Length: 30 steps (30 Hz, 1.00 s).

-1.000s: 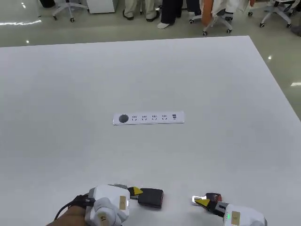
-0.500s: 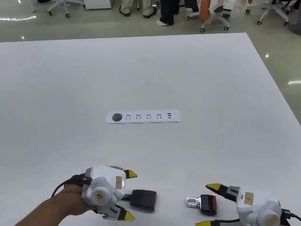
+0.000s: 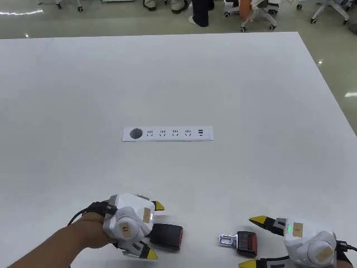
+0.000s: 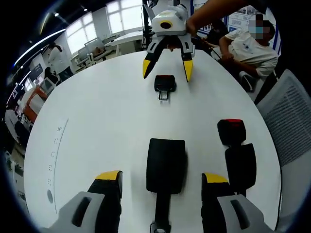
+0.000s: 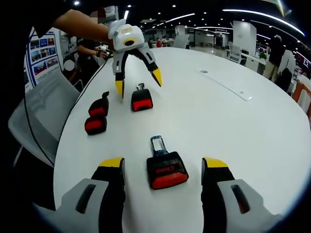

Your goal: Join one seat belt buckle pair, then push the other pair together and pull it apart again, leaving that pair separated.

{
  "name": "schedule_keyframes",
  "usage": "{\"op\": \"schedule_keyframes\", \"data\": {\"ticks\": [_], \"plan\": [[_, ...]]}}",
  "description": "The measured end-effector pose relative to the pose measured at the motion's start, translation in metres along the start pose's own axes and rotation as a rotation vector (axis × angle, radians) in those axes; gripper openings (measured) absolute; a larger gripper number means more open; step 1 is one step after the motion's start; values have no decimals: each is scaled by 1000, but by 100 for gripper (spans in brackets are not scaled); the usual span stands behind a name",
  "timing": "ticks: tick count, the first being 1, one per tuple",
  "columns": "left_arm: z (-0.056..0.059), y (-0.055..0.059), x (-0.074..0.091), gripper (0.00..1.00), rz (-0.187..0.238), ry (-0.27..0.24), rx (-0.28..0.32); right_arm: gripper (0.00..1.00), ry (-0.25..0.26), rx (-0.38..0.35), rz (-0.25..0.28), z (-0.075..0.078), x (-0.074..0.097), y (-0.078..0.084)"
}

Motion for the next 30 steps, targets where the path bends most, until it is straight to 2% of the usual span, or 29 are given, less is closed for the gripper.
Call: {"op": "schedule_keyframes", "data": {"ticks": [2, 3, 10, 11, 13, 14, 18, 24, 28, 30], "plan": [[0, 1, 0, 67, -6, 8, -6, 62, -8, -4, -7, 1, -2, 2], [0, -3, 4, 67, -8, 15, -6, 62, -12, 11, -18, 0, -2, 3], [2, 0, -2, 64, -23, 32, -25, 59, -30, 31, -53, -3, -6, 10], [3, -3, -3, 62, 4, 39, -8, 59, -32, 33, -60, -3, -6, 11], [2, -2, -4, 62, 10, 35, -9, 57, -35, 36, -72, -3, -6, 13], [3, -2, -4, 62, 12, 36, -7, 57, -44, 54, -53, -4, -7, 11], [8, 1, -6, 52, 27, 78, 11, 52, -40, 47, -57, -2, -7, 12], [5, 1, -9, 48, 53, 64, 38, 42, -50, 65, -53, -3, -8, 12], [3, -1, -10, 41, 71, 52, 57, 36, -37, 95, -64, -2, -8, 10], [2, -3, -12, 36, 83, 44, 53, 36, -39, 102, -64, -1, -8, 11]]}}
Point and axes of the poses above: the centre of the closed fingertips' face, and the gripper's own axes: x roughly backward along the fingers, z roughly to its right, y roughly out of its underside, the point moved 4 cm from there along x, roughly backward along the fingers, and after that the axes turned 1 degree about x, right-handed, at the moved point
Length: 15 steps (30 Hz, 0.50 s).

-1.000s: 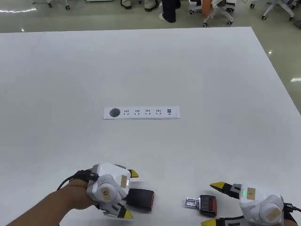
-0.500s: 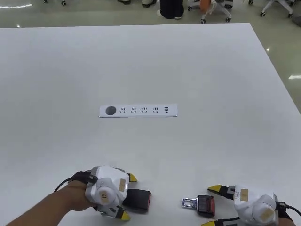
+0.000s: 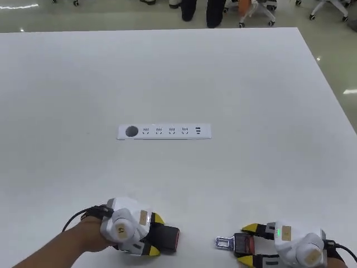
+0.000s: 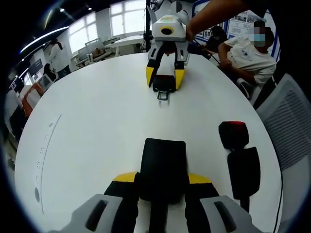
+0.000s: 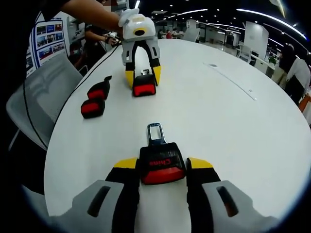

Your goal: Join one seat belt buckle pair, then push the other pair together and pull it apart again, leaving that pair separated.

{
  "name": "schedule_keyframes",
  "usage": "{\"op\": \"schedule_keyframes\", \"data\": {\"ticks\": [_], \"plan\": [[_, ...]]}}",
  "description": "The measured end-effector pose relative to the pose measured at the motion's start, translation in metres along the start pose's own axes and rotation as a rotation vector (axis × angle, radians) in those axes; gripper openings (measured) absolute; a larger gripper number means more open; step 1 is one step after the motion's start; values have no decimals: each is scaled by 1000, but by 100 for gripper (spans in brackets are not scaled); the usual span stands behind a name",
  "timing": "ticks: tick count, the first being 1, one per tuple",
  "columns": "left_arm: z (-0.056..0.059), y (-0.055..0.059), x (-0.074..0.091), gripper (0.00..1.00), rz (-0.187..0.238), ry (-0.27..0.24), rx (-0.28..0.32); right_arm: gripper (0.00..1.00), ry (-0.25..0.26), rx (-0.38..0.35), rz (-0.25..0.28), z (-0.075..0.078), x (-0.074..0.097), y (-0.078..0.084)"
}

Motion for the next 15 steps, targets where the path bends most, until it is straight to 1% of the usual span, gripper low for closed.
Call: {"op": "schedule_keyframes", "data": {"ticks": [4, 5, 8, 13, 15], "plan": [[0, 3, -1, 35, 5, -1, 0, 35, -1, 5, -1, 1, 0, 3], [1, 1, -1, 35, 6, -2, 0, 35, -2, 7, 0, 2, 0, 3], [0, 1, -2, 35, 1, -5, 7, 34, -9, 19, -6, 3, -1, 4], [-1, 3, -4, 34, -12, -7, 11, 34, -34, 49, -48, 4, -2, 5], [-1, 1, -3, 34, -13, -9, 16, 34, -38, 54, -59, 4, -2, 4]]}}
Point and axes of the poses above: the centre of the closed fingertips' face, and the gripper's own axes: x roughly backward along the fingers, z roughly to its right, y roughly out of its underside, the point moved 4 cm from there along x, roughly backward along the fingers, and after that the axes turned 1 degree about x, right-handed, at the moved point
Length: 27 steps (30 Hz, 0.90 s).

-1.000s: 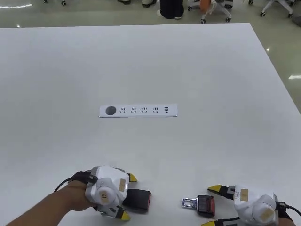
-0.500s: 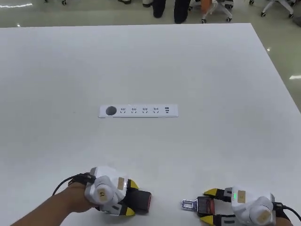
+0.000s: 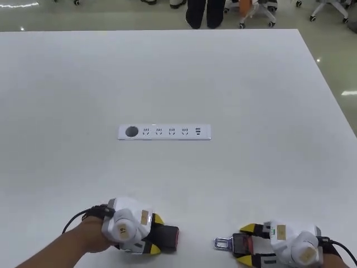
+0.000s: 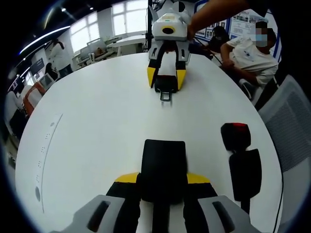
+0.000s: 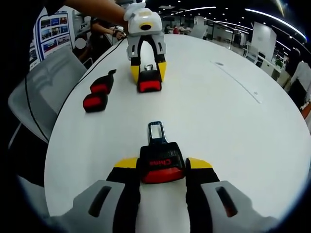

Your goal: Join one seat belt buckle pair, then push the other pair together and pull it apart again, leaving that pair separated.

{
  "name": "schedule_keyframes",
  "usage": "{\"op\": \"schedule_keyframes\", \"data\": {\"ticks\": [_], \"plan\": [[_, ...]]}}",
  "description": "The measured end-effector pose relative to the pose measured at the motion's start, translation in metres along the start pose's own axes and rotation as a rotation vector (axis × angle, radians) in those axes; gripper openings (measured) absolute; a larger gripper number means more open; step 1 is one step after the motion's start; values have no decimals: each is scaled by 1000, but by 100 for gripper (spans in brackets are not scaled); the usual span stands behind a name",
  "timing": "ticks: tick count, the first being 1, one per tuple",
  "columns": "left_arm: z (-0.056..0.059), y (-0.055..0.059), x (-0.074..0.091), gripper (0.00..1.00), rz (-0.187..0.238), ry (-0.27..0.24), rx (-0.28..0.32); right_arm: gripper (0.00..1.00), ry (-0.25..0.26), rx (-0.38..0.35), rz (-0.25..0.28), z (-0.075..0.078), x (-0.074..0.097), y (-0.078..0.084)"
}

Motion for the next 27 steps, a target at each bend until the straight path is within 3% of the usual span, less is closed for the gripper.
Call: {"op": "schedule_keyframes", "data": {"ticks": [6, 18, 27], "plan": [[1, -3, 1, 34, -12, -1, 4, 34, -7, 8, -1, -1, -6, -2], [1, -5, 2, 34, -33, -3, 12, 34, -9, 12, -8, -2, -19, -28], [1, -4, 1, 34, -23, -17, 34, 34, -17, 20, -4, -3, -33, -50]]}}
Point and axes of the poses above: the centre of the closed fingertips' face, and the gripper's own axes: x roughly backward along the fingers, z roughly to its right, y roughly out of its underside, the point moved 4 cm from there along x, roughly backward along the fingers, and after that the axes turned 1 degree about x, right-handed, at the moved point
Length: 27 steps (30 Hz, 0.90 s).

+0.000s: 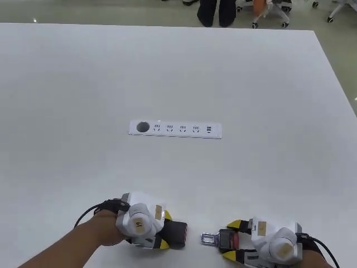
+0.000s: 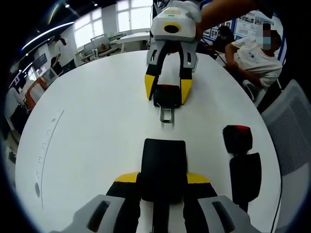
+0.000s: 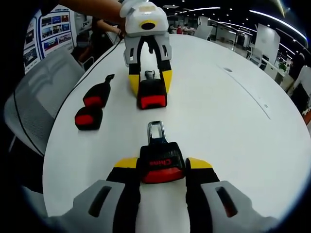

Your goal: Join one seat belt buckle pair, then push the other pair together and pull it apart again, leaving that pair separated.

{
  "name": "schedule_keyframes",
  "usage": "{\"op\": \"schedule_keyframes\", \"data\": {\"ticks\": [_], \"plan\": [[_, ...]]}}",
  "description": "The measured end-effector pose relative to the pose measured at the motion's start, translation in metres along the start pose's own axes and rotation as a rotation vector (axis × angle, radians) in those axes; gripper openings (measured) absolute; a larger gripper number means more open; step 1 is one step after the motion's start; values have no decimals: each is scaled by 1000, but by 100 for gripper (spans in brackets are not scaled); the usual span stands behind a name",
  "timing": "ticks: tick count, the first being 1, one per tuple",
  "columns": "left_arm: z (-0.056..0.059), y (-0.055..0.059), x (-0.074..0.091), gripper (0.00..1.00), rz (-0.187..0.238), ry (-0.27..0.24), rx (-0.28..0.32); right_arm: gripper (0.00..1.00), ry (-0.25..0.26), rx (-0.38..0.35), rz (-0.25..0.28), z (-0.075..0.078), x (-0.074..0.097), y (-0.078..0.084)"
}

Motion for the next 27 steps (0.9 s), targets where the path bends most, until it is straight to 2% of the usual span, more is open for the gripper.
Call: {"op": "schedule_keyframes", "data": {"ticks": [10, 15, 27], "plan": [[0, 0, 0, 34, 0, -2, 6, 34, -11, 14, 6, 1, -26, -12], [-1, 3, -1, 34, 0, -3, 6, 34, -11, 15, 10, 1, -31, -20], [0, 0, -1, 34, -11, -3, 6, 34, -17, 24, 27, -4, -47, -32]]}}
Point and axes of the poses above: the centre of the closed fingertips' face, and the gripper's own axes: x roughly backward along the fingers, z roughly to its right, y roughly out of its underside, the point moved 4 cm from there along x, roughly backward along the fingers, and after that the axes turned 1 degree about x, right-handed, at the moved point
